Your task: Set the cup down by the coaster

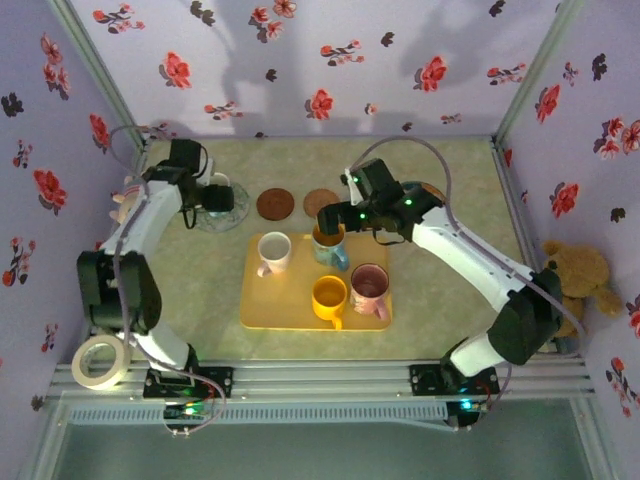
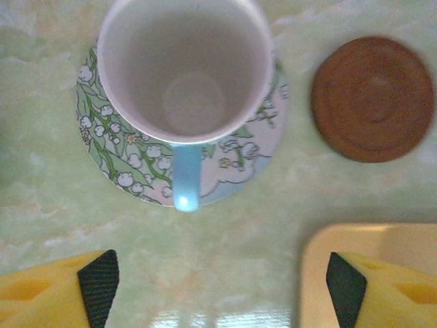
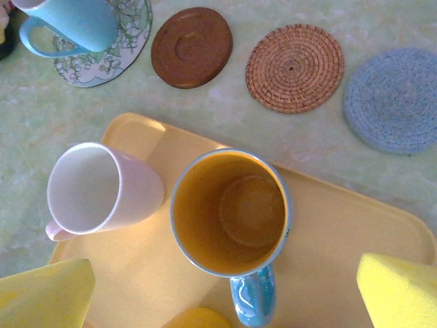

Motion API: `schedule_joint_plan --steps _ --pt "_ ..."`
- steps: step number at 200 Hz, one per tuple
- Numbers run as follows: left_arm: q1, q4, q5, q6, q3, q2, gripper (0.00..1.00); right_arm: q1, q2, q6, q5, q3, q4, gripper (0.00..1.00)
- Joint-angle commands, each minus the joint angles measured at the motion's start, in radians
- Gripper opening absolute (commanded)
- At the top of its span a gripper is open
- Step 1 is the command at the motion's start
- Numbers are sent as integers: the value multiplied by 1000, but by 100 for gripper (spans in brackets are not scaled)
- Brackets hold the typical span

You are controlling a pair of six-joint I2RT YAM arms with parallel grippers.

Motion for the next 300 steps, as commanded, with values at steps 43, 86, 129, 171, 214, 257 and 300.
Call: schedule_joint_plan --steps 43,86,129,171,214,257,300 --pt "-136 -116 92 -23 -73 -214 88 6 -95 -40 -33 -29 -34 100" --pt "-233 -143 94 -22 -129 -319 89 6 -98 -69 -30 -20 -78 100" --pt "-293 -127 102 -39 -190 -377 89 6 -113 -32 -23 -91 -16 100" --pt "-361 -100 114 -32 -234 -381 87 6 -126 26 -5 -151 45 100" --pt "-396 -62 112 -49 -317 -407 84 7 -167 22 -13 -219 102 100" --pt "-457 -38 110 -87 -398 -446 82 8 -254 -2 -85 -353 248 100" --pt "-480 -30 53 -140 -436 -445 80 8 -327 -18 -93 -419 270 100"
